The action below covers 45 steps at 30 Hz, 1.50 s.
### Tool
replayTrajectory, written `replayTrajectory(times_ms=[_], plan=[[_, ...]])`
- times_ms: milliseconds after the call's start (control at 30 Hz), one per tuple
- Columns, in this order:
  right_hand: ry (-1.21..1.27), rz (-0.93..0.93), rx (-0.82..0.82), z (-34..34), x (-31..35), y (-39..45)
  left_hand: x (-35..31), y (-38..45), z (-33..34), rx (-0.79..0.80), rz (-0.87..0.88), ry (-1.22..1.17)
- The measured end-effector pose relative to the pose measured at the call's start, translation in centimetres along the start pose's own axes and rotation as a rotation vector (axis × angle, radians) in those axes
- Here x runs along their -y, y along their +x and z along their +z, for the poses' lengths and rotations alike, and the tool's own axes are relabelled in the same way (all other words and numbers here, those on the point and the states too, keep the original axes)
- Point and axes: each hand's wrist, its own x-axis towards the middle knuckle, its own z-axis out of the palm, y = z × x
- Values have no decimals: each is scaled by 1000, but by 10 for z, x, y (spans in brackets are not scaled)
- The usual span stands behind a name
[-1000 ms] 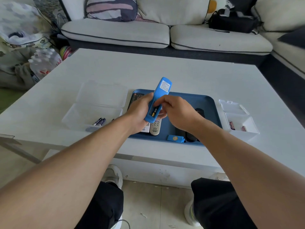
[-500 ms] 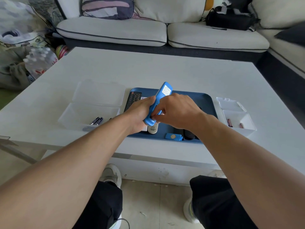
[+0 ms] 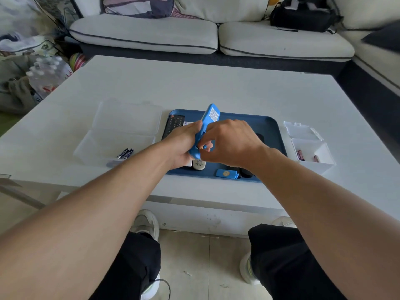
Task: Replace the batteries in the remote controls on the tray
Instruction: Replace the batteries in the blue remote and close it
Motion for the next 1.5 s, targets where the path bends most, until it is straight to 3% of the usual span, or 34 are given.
replayTrajectory(times_ms=[167, 433, 567, 667, 767, 1000, 1267, 1500], plan=[[-34, -60, -133, 9, 4, 0, -6, -1, -2, -61, -71, -124], [-21, -128, 100, 4, 0, -2, 1, 3, -11, 5, -152, -79], [8, -87, 141, -2, -6, -2, 4, 7, -6, 72, -196, -81], [243, 54, 126, -9, -15, -9, 6, 12, -1, 51, -215, -92], [483, 270, -12, -14, -39, -17, 7, 18, 9, 11, -210, -114], [382, 897, -134, -12, -152, -62, 10, 21, 41, 74, -157, -92], [35, 991, 85, 12, -196, -84, 17, 30, 56, 92, -122, -48], [43, 1039, 2, 18, -205, -80, 19, 35, 55, 99, -121, -16]])
